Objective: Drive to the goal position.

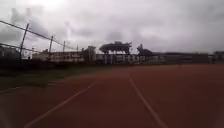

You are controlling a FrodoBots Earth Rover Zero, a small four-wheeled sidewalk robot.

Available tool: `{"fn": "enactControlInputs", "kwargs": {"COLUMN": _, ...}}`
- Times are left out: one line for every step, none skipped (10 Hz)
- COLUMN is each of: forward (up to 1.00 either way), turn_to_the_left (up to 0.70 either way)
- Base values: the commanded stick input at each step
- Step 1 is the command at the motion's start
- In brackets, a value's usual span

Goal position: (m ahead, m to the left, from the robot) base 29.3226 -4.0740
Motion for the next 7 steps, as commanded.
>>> {"fn": "enactControlInputs", "kwargs": {"forward": 0.50, "turn_to_the_left": 0.00}}
{"fn": "enactControlInputs", "kwargs": {"forward": 0.50, "turn_to_the_left": 0.00}}
{"fn": "enactControlInputs", "kwargs": {"forward": 0.50, "turn_to_the_left": 0.00}}
{"fn": "enactControlInputs", "kwargs": {"forward": 0.50, "turn_to_the_left": 0.00}}
{"fn": "enactControlInputs", "kwargs": {"forward": 0.50, "turn_to_the_left": 0.00}}
{"fn": "enactControlInputs", "kwargs": {"forward": 0.50, "turn_to_the_left": 0.00}}
{"fn": "enactControlInputs", "kwargs": {"forward": 0.50, "turn_to_the_left": 0.00}}
